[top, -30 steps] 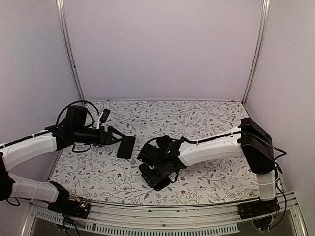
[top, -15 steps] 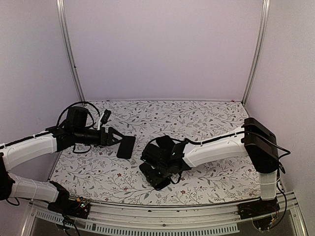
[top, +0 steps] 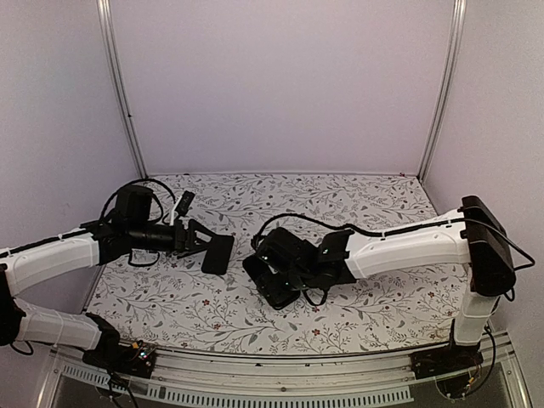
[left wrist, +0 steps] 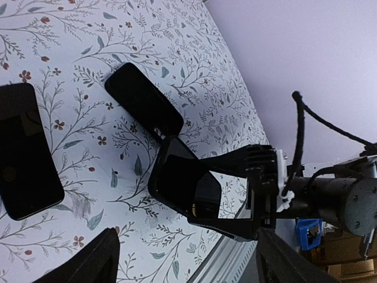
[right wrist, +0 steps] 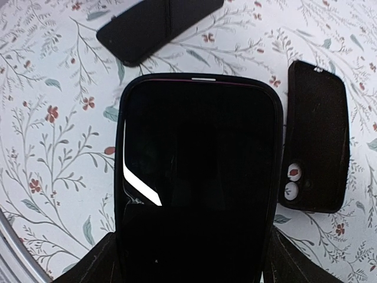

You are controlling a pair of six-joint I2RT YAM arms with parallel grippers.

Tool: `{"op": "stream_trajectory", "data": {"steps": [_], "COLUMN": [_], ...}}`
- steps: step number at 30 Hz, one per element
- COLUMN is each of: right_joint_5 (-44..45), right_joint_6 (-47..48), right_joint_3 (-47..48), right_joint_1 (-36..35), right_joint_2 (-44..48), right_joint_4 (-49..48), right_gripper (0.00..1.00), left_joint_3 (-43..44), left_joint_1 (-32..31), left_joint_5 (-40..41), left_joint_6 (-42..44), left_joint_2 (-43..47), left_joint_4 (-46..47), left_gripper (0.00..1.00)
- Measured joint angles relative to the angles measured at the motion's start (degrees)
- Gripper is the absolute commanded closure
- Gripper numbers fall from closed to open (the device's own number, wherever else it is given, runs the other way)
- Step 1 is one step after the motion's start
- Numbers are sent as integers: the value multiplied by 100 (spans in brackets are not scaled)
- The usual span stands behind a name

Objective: Take the phone out of the phone case
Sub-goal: Pick up the phone with the phone case at the center of the board, then pass from the right arm to the left

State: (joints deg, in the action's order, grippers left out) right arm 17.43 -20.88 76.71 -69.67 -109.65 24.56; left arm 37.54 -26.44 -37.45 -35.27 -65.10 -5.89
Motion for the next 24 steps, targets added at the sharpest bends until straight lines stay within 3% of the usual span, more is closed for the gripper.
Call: {"op": "stream_trajectory", "data": {"steps": [15,19,24], "right_joint_5": [254,310,356], "right_joint_6": [1093,1283,1379], "right_joint_3": [-664,-664,-662], "right_joint_1": [-210,-273,-302], "right_joint_2": [1397,1419,1419], "right_joint_4": [-1355,-1486,-1563], "right_gripper": [44,44,44], "left_joint_3": [190,205,208], "left_joint_1": [-319,-442,-527], "left_joint_5": [-634,-723,-857], "left_joint_6": [-610,-855,-1178], "left_joint_2": [-570,-684,-780], "left_joint_4": [872,1217,1720], "left_gripper": [29,40,63]}}
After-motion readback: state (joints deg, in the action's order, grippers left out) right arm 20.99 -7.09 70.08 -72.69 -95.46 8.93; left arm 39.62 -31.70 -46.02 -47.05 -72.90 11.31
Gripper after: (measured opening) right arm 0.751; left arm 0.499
